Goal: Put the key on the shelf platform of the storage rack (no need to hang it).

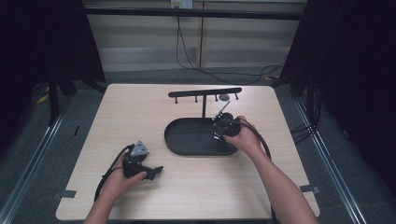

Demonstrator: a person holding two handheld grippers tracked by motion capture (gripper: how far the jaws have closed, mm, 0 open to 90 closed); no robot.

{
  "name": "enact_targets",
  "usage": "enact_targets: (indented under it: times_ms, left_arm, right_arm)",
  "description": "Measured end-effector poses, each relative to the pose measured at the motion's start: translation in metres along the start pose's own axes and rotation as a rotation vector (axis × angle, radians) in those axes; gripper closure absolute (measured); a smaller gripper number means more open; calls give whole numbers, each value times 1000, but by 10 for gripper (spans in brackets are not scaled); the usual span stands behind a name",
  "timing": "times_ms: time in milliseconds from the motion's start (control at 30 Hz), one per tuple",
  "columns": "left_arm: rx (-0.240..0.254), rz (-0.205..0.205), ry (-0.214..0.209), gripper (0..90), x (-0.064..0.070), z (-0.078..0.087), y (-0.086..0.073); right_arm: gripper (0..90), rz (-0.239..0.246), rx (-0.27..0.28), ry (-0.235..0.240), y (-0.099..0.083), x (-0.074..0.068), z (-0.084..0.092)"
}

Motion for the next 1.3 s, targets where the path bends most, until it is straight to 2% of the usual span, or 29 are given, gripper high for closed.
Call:
enact_targets:
  times_ms: [233,533,667,767,900,1133,1300]
  left_arm:
    - [1,1,0,98,0,0,0]
    - [1,6,-3,98,0,0,0]
    - [1,5,-3,98,0,0,0]
    - [1,4,-3,98,0,0,0]
    - [1,4,-3,98,0,0,0]
    - [-2,2,-3,98,0,0,0]
    - [-2,2,-3,98,0,0,0]
  right_arm:
    - [812,4,3,0,-1,2,-1]
    - [746,0,22,-8,-1,3,3]
    - [670,-9,24,-17,-3,3,5]
    - [585,-37,31,-4,-4,3,7]
    - [521,-60,54,11,-4,3,10]
    - [437,-69,68,8,-3,0,15]
    - [380,-65,76,24,-5,-1,18]
Point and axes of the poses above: each handheld gripper's, and its own axes: z roughly backward along the jaws, y roughly out of its top, x roughly to its right, the point moved 3 cm from there along -z, roughly forward along the jaws, and after that the axes turned 9 degrees about x, right-handed, at the moved point
